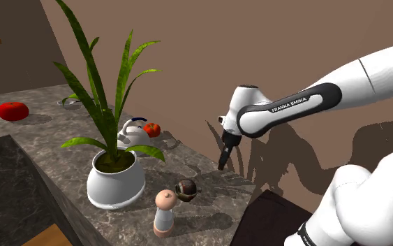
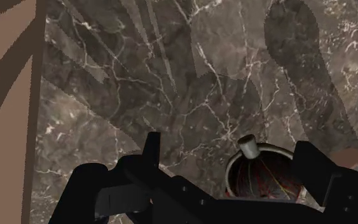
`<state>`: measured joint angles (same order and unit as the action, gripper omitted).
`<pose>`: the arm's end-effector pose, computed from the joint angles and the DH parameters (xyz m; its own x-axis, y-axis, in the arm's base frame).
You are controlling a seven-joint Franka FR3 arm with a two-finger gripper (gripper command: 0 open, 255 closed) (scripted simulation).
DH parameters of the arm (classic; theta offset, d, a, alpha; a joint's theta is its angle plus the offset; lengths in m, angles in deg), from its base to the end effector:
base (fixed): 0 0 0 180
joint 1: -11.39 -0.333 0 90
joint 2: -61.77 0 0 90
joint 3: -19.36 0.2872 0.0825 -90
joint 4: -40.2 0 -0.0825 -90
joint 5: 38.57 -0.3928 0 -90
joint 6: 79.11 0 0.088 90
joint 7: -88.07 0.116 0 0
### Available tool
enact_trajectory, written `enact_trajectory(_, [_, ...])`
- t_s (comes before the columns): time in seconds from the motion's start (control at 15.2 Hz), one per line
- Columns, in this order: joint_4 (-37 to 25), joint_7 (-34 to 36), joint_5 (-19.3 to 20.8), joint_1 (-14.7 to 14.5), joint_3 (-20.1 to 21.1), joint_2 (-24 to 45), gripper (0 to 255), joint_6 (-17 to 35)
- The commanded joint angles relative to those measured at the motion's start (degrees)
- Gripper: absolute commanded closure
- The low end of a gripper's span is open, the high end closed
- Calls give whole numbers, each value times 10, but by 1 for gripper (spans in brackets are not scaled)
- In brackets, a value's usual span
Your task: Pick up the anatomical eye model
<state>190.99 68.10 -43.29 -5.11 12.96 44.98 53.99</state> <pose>0.4146 0.0790 0.3003 0.8904 0.4550 0.0115 0.4540 -0.8861 -0.0928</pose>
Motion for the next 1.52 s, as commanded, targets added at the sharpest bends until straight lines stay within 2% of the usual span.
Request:
enact_trajectory(0.0, [3,-37,-18,-18,-1,32,0,37])
enact_trajectory(0.53, [-24,-202,-130,-84,22,189,0,166])
enact_trajectory(0.99, [-27,-241,-173,-81,33,249,0,220])
enact_trajectory(1.19, [-28,-244,-177,-81,35,254,0,224])
enact_trajectory(1.25, [-27,-245,-178,-80,35,254,255,224])
enact_trajectory(1.45, [-28,-245,-178,-80,35,254,255,224])
